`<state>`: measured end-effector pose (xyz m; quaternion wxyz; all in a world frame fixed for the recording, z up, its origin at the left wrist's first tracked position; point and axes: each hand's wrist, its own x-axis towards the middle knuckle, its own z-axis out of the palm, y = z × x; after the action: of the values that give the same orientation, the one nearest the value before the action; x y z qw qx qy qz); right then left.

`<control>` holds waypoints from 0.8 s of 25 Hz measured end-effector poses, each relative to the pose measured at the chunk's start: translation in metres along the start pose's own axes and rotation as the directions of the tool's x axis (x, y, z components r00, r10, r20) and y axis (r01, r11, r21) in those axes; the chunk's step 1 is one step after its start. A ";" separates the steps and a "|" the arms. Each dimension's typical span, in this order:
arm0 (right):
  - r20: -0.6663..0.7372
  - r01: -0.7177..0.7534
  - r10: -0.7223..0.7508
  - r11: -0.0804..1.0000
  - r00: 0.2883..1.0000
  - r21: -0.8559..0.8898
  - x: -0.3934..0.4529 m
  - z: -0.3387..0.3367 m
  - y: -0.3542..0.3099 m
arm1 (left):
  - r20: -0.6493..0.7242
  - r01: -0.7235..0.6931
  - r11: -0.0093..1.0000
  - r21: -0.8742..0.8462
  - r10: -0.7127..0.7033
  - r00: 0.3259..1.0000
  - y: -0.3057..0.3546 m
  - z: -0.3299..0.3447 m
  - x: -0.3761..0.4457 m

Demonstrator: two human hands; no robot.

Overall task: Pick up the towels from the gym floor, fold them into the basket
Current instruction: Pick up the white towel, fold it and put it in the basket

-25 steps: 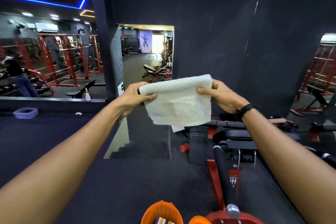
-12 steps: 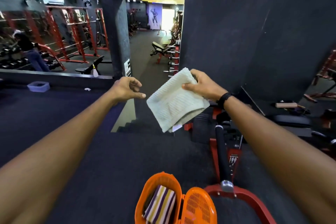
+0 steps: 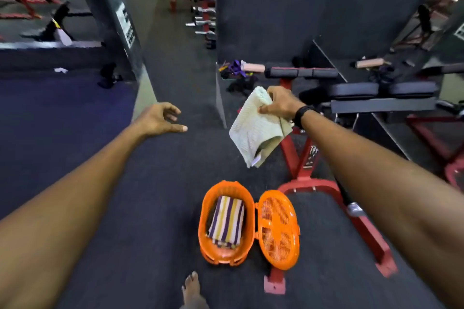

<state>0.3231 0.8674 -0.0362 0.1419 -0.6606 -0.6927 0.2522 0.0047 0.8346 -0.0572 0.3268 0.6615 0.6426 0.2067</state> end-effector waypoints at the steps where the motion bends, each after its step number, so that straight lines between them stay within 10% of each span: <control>1: 0.010 -0.067 0.067 0.998 0.998 -0.003 0.008 0.019 0.006 | 0.041 0.006 1.000 0.007 -0.006 0.999 -0.017 0.006 0.013; 10: 0.058 -0.493 0.496 0.868 0.866 -0.062 0.013 0.187 0.107 | 0.346 0.135 0.989 0.052 -0.145 0.927 -0.160 0.100 0.090; 20: 0.300 -0.564 0.539 0.826 0.787 -0.004 0.005 0.410 0.240 | 0.511 0.212 0.970 0.117 -0.241 0.825 -0.322 0.289 0.112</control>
<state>0.3077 0.8057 -0.5068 -0.0122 -0.7833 -0.4710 0.4054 -0.0157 0.8844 -0.5009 0.4926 0.6204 0.6091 -0.0383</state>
